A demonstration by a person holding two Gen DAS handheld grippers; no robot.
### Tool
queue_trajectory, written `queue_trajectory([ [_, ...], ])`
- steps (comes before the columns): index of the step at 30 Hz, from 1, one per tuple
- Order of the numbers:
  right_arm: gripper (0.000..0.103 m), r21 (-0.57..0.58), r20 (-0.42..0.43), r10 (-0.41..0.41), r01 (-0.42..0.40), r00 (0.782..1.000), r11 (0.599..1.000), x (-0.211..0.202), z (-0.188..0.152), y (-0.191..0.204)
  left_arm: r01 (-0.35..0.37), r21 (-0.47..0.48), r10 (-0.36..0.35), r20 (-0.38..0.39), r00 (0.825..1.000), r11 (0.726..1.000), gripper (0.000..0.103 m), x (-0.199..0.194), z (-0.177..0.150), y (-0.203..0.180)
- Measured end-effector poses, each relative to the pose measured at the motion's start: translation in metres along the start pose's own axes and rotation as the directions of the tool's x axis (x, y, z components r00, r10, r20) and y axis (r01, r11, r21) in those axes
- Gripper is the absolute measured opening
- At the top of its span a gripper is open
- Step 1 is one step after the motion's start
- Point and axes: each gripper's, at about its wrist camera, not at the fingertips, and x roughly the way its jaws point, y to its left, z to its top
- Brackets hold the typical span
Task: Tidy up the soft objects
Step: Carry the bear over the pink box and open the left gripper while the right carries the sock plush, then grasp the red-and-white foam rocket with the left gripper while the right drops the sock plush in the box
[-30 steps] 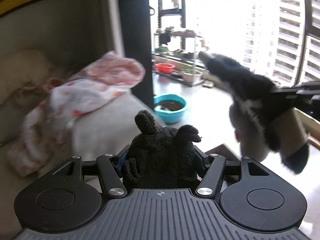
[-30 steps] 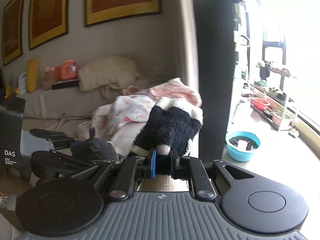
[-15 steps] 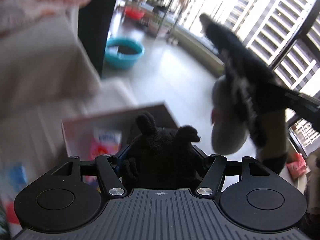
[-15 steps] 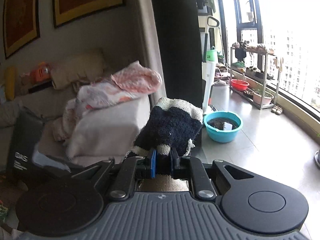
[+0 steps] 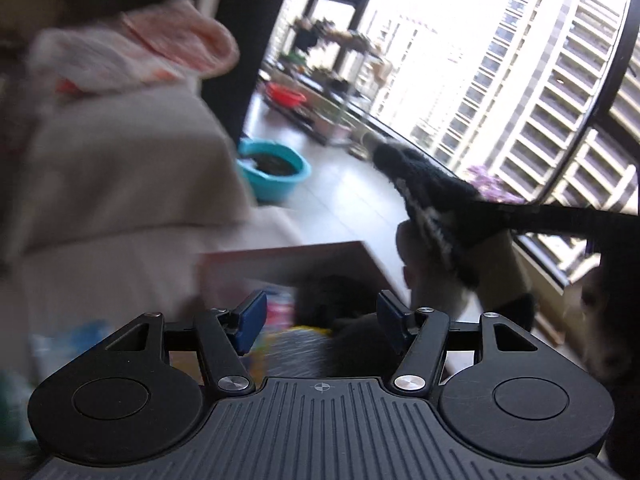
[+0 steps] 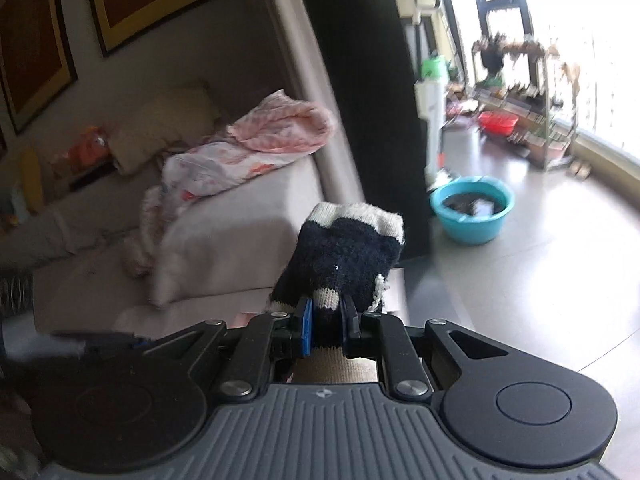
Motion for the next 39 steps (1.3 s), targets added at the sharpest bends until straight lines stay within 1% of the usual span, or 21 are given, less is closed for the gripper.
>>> queue_trajectory([
  [3,0.013,0.057,-0.063,0.077,-0.073,0.995,0.996,0.018,0.003,0.018,-0.065,0.026,0.063,0.05,0.997,0.998,0.066,-0.023,-0.017,0.015],
  [6,0.013,0.129,-0.158,0.146,-0.126,0.977,0.984,0.053,-0.001,0.042,-0.094,0.015,0.093,0.067,0.993,0.995,0.066,-0.047,-0.033,0.027],
  [7,0.013,0.157,-0.195,0.147,-0.117,0.97,0.981,0.068,-0.005,0.049,-0.093,-0.005,0.093,0.071,0.993,0.996,0.066,-0.053,-0.038,0.035],
  [8,0.013,0.164,-0.227,0.129,-0.092,0.965,0.982,0.081,-0.01,0.055,-0.09,-0.021,0.091,0.074,0.993,0.996,0.066,-0.06,-0.043,0.042],
  [9,0.013,0.158,-0.253,0.098,-0.059,0.962,0.986,0.093,-0.016,0.06,-0.091,-0.032,0.093,0.075,0.993,0.995,0.066,-0.068,-0.048,0.048],
  [10,0.013,0.143,-0.287,0.05,-0.009,0.957,0.99,0.107,-0.024,0.063,-0.096,-0.037,0.099,0.08,0.992,0.995,0.066,-0.076,-0.051,0.053],
  [11,0.013,0.138,-0.318,0.023,0.022,0.948,0.99,0.118,-0.032,0.062,-0.107,-0.038,0.11,0.088,0.99,0.993,0.066,-0.086,-0.055,0.058],
  [13,0.013,0.166,-0.374,0.034,0.031,0.927,0.986,0.139,-0.048,0.054,-0.16,-0.03,0.163,0.112,0.98,0.987,0.066,-0.098,-0.065,0.071],
  [15,0.013,0.121,-0.336,0.006,0.037,0.942,0.992,0.138,-0.053,0.055,-0.211,-0.037,0.214,0.13,0.968,0.977,0.065,-0.11,-0.074,0.084],
  [17,0.013,0.064,-0.317,-0.035,0.059,0.948,0.996,0.134,-0.056,0.062,-0.256,-0.061,0.263,0.142,0.954,0.965,0.065,-0.122,-0.084,0.1],
  [19,0.014,-0.031,-0.295,-0.087,0.081,0.952,0.996,0.133,-0.064,0.074,-0.288,-0.086,0.297,0.139,0.945,0.954,0.065,-0.129,-0.094,0.113],
  [21,0.015,-0.145,-0.27,-0.145,0.109,0.952,0.983,0.132,-0.07,0.091,-0.29,-0.12,0.304,0.119,0.945,0.949,0.065,-0.127,-0.1,0.124],
  [24,0.016,-0.203,-0.269,-0.179,0.126,0.946,0.971,0.135,-0.071,0.099,-0.28,-0.136,0.294,0.094,0.951,0.95,0.065,-0.132,-0.114,0.128],
  [26,0.023,-0.204,-0.288,-0.176,0.119,0.941,0.972,0.139,-0.066,0.097,-0.288,-0.122,0.299,0.078,0.951,0.95,0.065,-0.133,-0.121,0.127],
  [27,0.036,-0.206,-0.298,-0.185,0.126,0.936,0.97,0.14,-0.063,0.095,-0.295,-0.11,0.303,0.065,0.951,0.949,0.065,-0.131,-0.123,0.125],
  [28,0.053,-0.2,-0.3,-0.199,0.143,0.933,0.969,0.139,-0.062,0.091,-0.302,-0.097,0.307,0.053,0.95,0.949,0.065,-0.132,-0.126,0.124],
  [29,0.057,-0.185,-0.291,-0.208,0.158,0.934,0.97,0.136,-0.063,0.087,-0.308,-0.084,0.313,0.045,0.949,0.948,0.065,-0.13,-0.128,0.122],
  [31,0.057,-0.184,-0.273,-0.192,0.145,0.943,0.972,0.126,-0.063,0.083,-0.312,-0.061,0.315,0.032,0.949,0.948,0.065,-0.124,-0.131,0.118],
  [33,0.057,-0.196,-0.227,-0.182,0.138,0.957,0.971,0.108,-0.064,0.083,-0.32,-0.028,0.321,0.018,0.947,0.947,0.066,-0.113,-0.132,0.113],
  [37,0.057,-0.261,-0.122,-0.181,0.145,0.976,0.954,0.066,-0.067,0.089,-0.379,0.053,0.38,0.0,0.925,0.924,0.066,-0.086,-0.13,0.106],
  [39,0.058,-0.322,-0.074,-0.176,0.143,0.982,0.936,0.045,-0.074,0.095,-0.383,0.046,0.384,-0.02,0.923,0.923,0.066,-0.076,-0.129,0.107],
])
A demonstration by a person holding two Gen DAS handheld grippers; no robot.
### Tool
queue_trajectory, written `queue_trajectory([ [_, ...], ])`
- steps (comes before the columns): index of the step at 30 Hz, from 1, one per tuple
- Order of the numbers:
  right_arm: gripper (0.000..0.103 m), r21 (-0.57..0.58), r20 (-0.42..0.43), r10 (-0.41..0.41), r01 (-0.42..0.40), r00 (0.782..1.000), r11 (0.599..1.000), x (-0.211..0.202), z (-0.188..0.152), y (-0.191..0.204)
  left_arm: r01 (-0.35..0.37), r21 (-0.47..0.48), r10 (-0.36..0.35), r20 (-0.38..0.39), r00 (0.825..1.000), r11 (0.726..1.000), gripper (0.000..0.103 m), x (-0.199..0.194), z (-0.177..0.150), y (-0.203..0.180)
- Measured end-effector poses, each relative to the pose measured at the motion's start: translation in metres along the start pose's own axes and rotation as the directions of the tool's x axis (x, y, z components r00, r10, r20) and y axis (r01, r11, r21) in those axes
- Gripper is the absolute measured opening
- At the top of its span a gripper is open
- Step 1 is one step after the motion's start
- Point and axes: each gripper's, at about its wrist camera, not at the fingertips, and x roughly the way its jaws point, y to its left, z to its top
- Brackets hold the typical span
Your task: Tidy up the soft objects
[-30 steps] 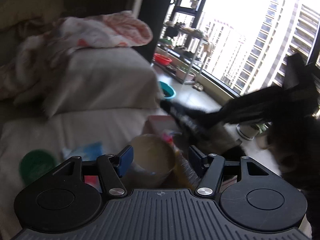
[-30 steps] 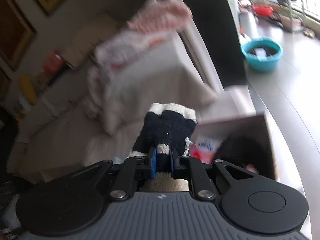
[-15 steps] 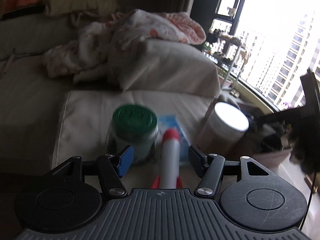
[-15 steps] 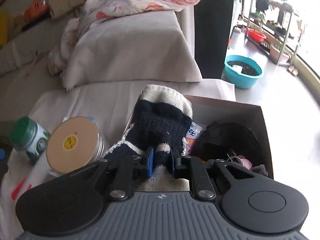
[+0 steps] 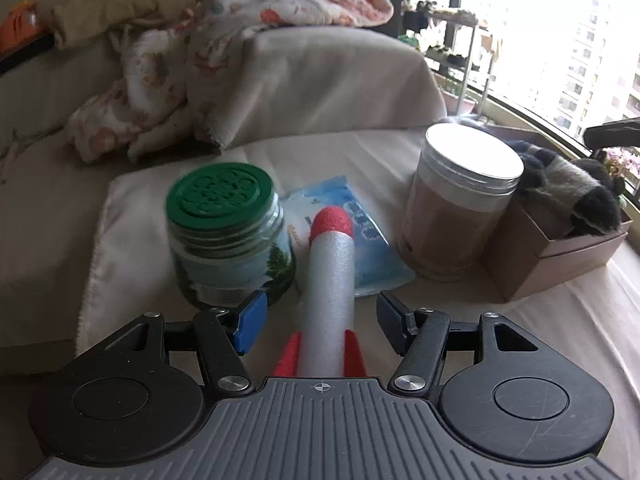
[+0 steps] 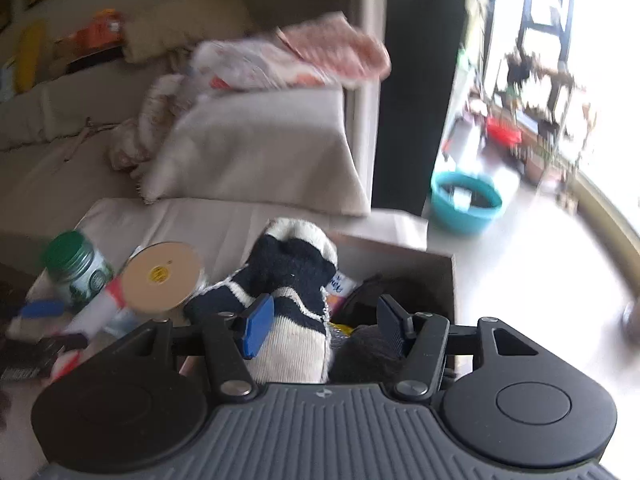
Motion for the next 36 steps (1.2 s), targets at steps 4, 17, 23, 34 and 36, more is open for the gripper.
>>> queue_trajectory([
  [4,0.058,-0.089,0.03,0.033,-0.03,0.999,0.996,-0.025,-0.014,0.014,-0.011,0.002,0.011,-0.015,1.0,1.0,0.066,0.009,0.001,-0.007],
  [17,0.058,-0.222,-0.012,0.258,-0.254,0.966,0.941,-0.041,-0.056,0.087,0.04,-0.092,-0.041,-0.005,0.999,0.995,0.036,0.001,-0.02,0.001],
  [23,0.058,-0.242,0.102,0.235,-0.205,0.967,0.949,-0.031,-0.078,0.133,0.076,-0.242,-0.053,0.1,0.994,0.967,0.036,-0.051,-0.072,0.024],
  [34,0.035,-0.48,0.146,0.154,-0.066,0.977,0.875,0.04,-0.095,0.221,0.12,-0.441,-0.025,0.216,0.976,0.89,0.036,-0.081,-0.134,0.069],
  [36,0.031,-0.568,0.151,0.146,-0.035,0.978,0.822,0.051,-0.1,0.236,0.138,-0.457,-0.035,0.226,0.973,0.879,0.036,-0.08,-0.136,0.072],
])
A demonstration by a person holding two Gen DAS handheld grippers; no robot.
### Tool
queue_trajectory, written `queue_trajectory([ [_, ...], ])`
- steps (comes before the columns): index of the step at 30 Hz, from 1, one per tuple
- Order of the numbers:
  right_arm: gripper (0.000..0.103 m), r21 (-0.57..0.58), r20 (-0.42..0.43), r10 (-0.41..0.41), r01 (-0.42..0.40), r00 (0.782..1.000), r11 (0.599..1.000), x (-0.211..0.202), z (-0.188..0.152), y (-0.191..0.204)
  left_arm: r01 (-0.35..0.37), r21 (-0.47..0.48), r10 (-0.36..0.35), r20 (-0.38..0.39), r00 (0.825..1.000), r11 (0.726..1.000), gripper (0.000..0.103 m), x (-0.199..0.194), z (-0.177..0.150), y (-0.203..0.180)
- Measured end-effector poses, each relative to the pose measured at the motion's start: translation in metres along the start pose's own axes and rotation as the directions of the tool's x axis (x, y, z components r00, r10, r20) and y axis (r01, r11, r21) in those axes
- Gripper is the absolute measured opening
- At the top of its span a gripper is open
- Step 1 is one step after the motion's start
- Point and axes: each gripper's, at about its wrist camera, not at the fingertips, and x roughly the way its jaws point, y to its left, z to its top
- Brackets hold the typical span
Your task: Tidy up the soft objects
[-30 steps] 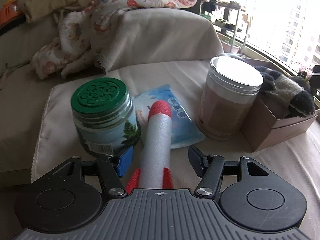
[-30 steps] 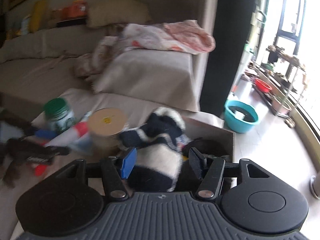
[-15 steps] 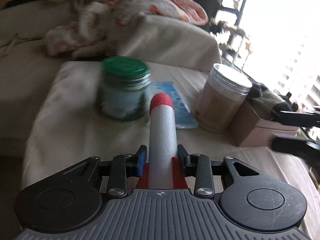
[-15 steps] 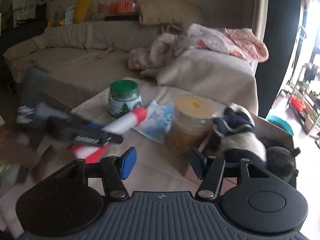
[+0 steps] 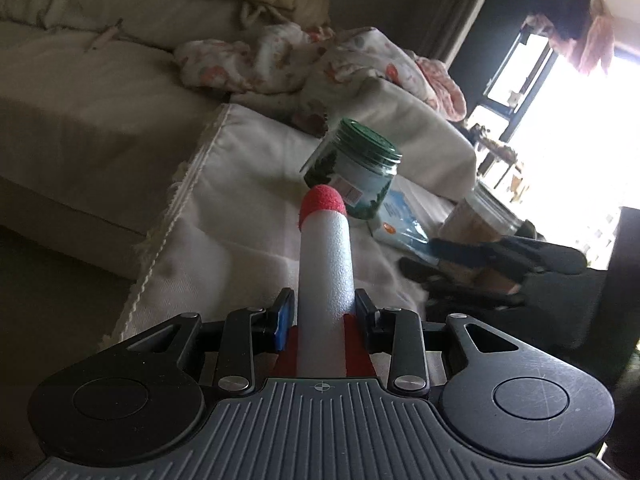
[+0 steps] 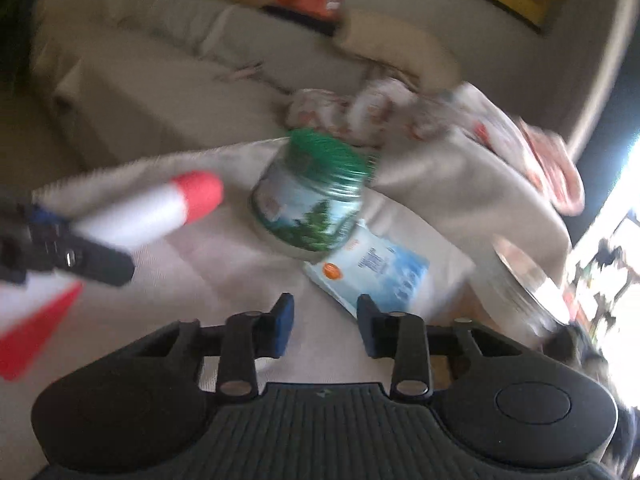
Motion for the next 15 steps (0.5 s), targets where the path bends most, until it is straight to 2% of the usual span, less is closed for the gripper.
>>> queue_trajectory([
  [6,0.019,-0.144,-0.014,-0.041,0.038,0.999,0.989,0.026,0.011,0.019,0.009,-0.014,-0.009,0.005,1.0,1.0,0.036,-0.001,0.0,0.002],
  [9,0.006,-0.192,-0.017,-0.064,0.059,0.998,0.98,0.032,0.012,0.023,0.012,-0.017,-0.011,0.004,1.0,1.0,0.036,-0.002,-0.001,0.002],
  [12,0.0,-0.17,-0.032,-0.061,0.055,0.998,0.984,0.027,0.012,0.018,0.016,-0.025,-0.016,0.005,1.0,1.0,0.036,-0.002,-0.001,0.002],
  [15,0.0,-0.108,-0.045,-0.03,0.025,0.999,0.994,0.008,0.007,0.009,0.021,-0.032,-0.02,0.005,1.0,0.999,0.036,-0.002,-0.001,0.003],
])
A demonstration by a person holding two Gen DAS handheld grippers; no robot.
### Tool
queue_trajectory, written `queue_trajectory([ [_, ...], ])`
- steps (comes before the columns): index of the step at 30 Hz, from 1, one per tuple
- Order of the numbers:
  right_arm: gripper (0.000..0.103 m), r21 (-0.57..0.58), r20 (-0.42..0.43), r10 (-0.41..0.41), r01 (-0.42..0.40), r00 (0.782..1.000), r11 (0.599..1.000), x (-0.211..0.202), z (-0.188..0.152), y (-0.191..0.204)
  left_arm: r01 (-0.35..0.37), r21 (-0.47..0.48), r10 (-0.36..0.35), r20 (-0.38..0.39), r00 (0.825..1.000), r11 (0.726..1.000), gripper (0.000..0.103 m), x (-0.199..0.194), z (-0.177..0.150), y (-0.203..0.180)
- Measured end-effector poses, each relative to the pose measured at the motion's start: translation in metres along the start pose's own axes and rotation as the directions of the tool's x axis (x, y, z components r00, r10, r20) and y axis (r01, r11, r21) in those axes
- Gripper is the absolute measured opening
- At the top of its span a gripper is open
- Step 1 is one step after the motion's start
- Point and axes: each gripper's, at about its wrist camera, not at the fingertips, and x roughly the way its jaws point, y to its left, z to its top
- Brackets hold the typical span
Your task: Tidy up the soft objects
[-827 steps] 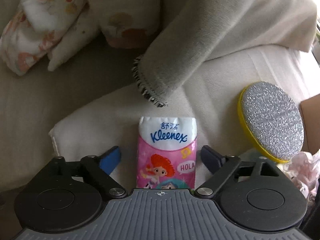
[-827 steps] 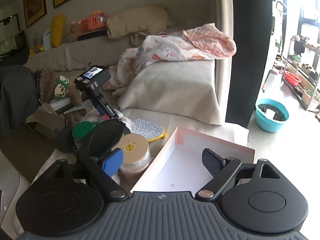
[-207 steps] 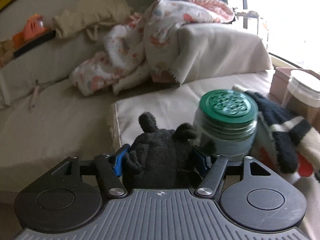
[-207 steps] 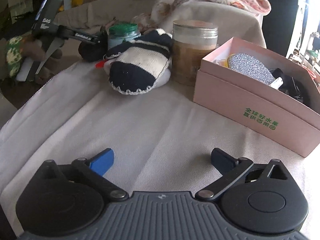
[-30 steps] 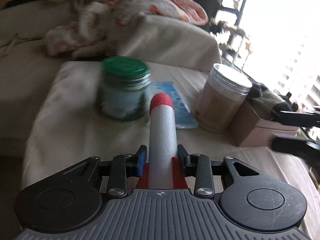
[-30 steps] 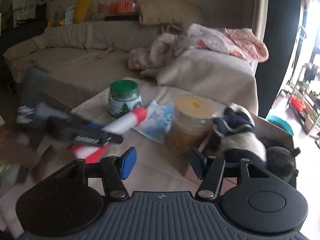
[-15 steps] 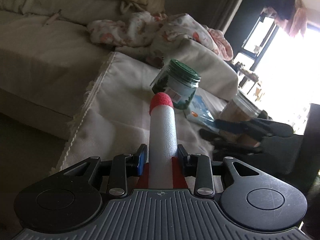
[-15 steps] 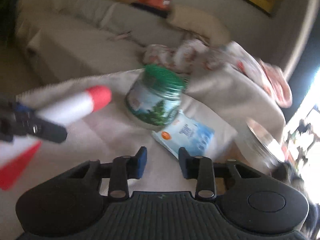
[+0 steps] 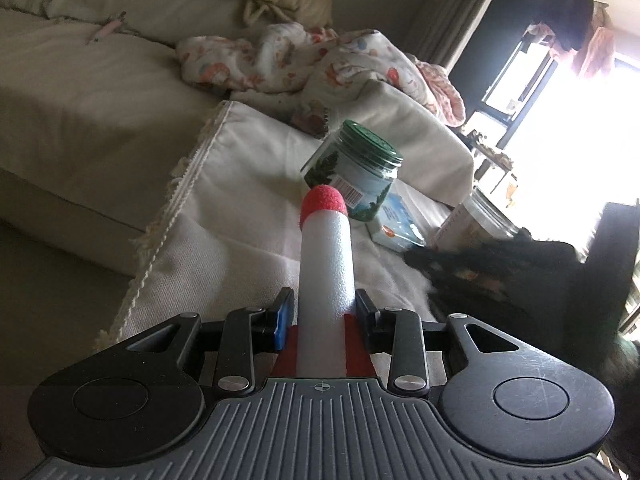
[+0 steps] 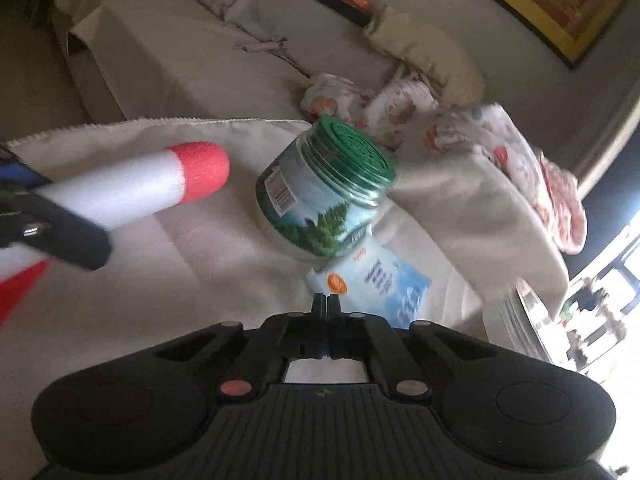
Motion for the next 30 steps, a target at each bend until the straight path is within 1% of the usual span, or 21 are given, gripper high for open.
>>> queue_trajectory([
  [2,0.0,0.021,-0.002,0.025,-0.024,1.0,0.999,-0.015,-0.008,-0.002,0.002,-0.003,-0.002,0.0,1.0,1.0,0.036,0.0,0.0,0.001],
  [4,0.0,0.047,0.0,0.067,-0.067,0.998,0.997,-0.034,-0.017,-0.004,0.003,-0.006,-0.003,0.0,1.0,1.0,0.036,0.0,0.0,0.001],
  [5,0.0,0.045,0.013,0.079,-0.08,0.997,0.996,-0.043,-0.022,-0.003,0.004,-0.007,-0.004,0.0,1.0,1.0,0.036,0.0,0.0,0.001],
  [7,0.0,0.017,0.069,0.06,-0.061,0.996,0.998,-0.059,-0.028,-0.001,0.005,-0.01,-0.005,0.0,1.0,1.0,0.036,0.0,0.0,0.001],
  [8,0.0,0.009,0.08,0.055,-0.056,0.995,0.998,-0.061,-0.028,-0.002,0.004,-0.009,-0.004,0.0,1.0,1.0,0.036,0.0,0.0,0.001],
  [10,0.002,0.016,0.079,0.049,-0.051,0.996,0.999,-0.056,-0.024,-0.007,0.003,-0.008,-0.003,0.0,1.0,1.0,0.036,0.0,0.0,0.001],
  [12,0.003,0.0,0.062,0.036,-0.036,0.997,0.999,-0.039,-0.018,-0.011,0.002,-0.008,-0.002,0.0,1.0,1.0,0.036,0.0,0.0,0.001],
  [15,0.004,-0.101,0.025,-0.002,0.005,1.0,0.995,-0.006,-0.009,-0.008,0.005,-0.012,-0.005,0.0,1.0,1.0,0.036,0.0,0.0,0.001],
  [17,0.004,-0.146,0.024,-0.026,0.029,0.999,0.989,0.007,-0.006,-0.004,0.007,-0.013,-0.007,0.0,1.0,1.0,0.036,0.0,0.0,0.002],
  [19,0.01,-0.2,0.021,-0.03,0.033,0.999,0.979,0.018,-0.002,0.002,0.01,-0.019,-0.01,0.001,1.0,1.0,0.036,0.0,0.0,0.003],
  [20,0.018,-0.222,0.014,-0.026,0.028,1.0,0.975,0.021,-0.001,0.004,0.013,-0.022,-0.013,0.001,1.0,1.0,0.036,0.0,0.001,0.003],
  [21,0.021,-0.245,0.008,-0.025,0.026,1.0,0.969,0.025,0.0,0.007,0.014,-0.024,-0.014,0.001,1.0,1.0,0.036,0.0,0.001,0.004],
  [25,0.019,-0.31,0.011,-0.024,0.026,1.0,0.95,0.027,0.004,0.015,0.02,-0.033,-0.02,0.002,1.0,0.999,0.036,0.0,0.001,0.006],
  [26,0.017,-0.319,0.005,-0.02,0.02,1.0,0.948,0.028,0.005,0.016,0.022,-0.035,-0.022,0.003,1.0,0.999,0.036,0.0,0.001,0.007],
  [27,0.011,-0.322,-0.003,-0.019,0.017,1.0,0.947,0.03,0.006,0.017,0.023,-0.036,-0.023,0.003,1.0,0.999,0.036,0.0,0.001,0.007],
  [30,0.007,-0.292,-0.021,-0.026,0.019,0.999,0.956,0.033,0.01,0.017,0.025,-0.04,-0.025,0.003,1.0,0.999,0.036,0.0,0.001,0.008],
])
